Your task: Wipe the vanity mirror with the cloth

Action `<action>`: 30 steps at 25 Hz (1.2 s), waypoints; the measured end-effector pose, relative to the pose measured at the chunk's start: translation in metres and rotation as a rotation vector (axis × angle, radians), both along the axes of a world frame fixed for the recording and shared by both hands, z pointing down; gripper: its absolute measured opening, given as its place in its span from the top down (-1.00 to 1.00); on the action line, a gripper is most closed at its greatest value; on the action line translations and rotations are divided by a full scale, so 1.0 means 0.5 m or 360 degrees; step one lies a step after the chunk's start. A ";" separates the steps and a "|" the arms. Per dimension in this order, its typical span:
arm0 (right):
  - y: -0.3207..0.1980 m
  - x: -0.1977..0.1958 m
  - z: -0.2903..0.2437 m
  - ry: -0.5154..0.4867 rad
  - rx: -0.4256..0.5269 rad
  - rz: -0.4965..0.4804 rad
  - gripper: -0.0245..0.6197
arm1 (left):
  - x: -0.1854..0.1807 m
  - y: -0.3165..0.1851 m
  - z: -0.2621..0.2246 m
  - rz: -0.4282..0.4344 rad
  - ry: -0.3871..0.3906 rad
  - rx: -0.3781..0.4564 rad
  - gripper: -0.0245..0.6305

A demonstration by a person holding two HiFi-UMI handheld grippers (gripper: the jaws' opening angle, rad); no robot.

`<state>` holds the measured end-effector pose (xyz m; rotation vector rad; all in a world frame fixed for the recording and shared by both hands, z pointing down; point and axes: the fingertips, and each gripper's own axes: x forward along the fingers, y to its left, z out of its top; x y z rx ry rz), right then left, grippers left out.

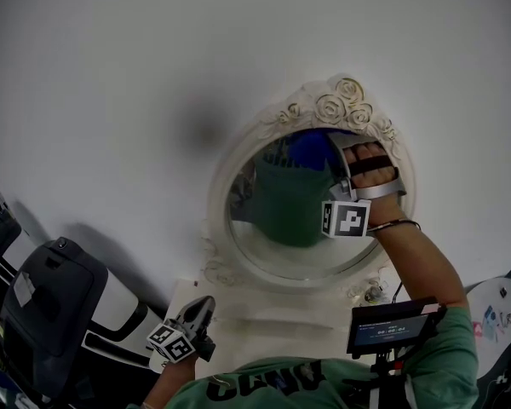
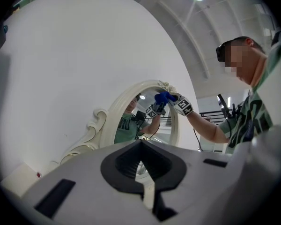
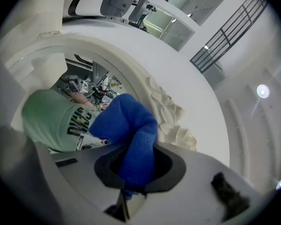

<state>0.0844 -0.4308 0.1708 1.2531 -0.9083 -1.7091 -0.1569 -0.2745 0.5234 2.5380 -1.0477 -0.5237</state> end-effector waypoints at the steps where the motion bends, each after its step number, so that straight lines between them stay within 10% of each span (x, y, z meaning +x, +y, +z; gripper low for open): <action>1: 0.003 0.026 0.000 -0.0010 0.0005 0.0033 0.77 | 0.002 -0.001 -0.001 0.0002 -0.0002 0.0000 0.93; 14: 0.033 0.198 0.043 -0.0114 -0.0079 0.0263 0.77 | 0.033 0.007 -0.014 0.0057 -0.0022 0.0020 0.93; 23: 0.049 -0.136 0.111 0.0103 -0.0193 -0.0266 0.77 | 0.002 0.023 -0.012 0.0014 0.0010 0.0019 0.93; 30: -0.020 -0.279 0.158 0.0237 -0.0265 -0.0287 0.77 | -0.056 0.059 -0.013 -0.0059 0.0054 0.0044 0.93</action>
